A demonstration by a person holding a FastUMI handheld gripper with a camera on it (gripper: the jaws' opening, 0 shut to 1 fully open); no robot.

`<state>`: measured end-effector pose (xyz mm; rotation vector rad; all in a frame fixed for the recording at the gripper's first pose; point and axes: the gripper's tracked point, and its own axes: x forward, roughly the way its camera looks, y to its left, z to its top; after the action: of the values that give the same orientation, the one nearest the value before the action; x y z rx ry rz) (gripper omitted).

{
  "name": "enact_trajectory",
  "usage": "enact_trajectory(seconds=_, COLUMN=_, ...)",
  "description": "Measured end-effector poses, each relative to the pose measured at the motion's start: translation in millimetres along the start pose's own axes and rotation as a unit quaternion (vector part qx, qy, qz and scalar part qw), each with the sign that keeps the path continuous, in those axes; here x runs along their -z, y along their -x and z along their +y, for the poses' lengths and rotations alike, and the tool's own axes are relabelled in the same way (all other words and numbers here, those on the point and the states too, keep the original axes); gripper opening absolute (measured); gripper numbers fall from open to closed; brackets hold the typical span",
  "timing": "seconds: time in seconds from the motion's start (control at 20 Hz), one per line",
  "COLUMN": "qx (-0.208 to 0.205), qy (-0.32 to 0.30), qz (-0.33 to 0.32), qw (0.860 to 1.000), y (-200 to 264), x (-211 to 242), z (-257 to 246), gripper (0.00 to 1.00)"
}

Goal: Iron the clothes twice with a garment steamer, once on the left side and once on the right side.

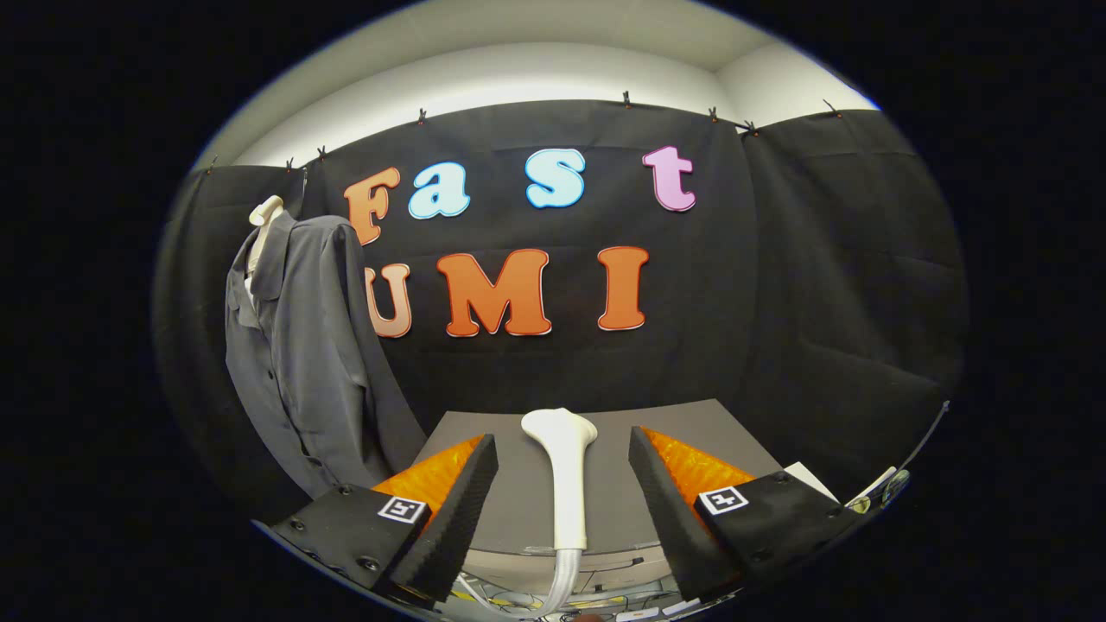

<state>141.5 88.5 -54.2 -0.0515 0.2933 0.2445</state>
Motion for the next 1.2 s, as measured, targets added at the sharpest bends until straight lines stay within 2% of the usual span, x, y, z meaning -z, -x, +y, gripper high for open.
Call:
enact_trajectory(seconds=0.2, qx=-0.017, qy=0.011, qz=0.058, qw=0.998, y=-41.2, x=14.5, z=7.8, gripper=0.99)
enact_trajectory(seconds=0.5, qx=-0.005, qy=-0.009, qz=0.162, qw=0.987, y=-100.5, x=45.0, z=-3.6, gripper=0.99)
enact_trajectory(seconds=0.95, qx=0.01, qy=-0.033, qz=0.272, qw=0.962, y=-146.9, x=87.3, z=-18.7, gripper=0.99)
enact_trajectory(seconds=1.2, qx=0.013, qy=-0.054, qz=0.311, qw=0.949, y=-163.7, x=103.2, z=-22.6, gripper=0.99)
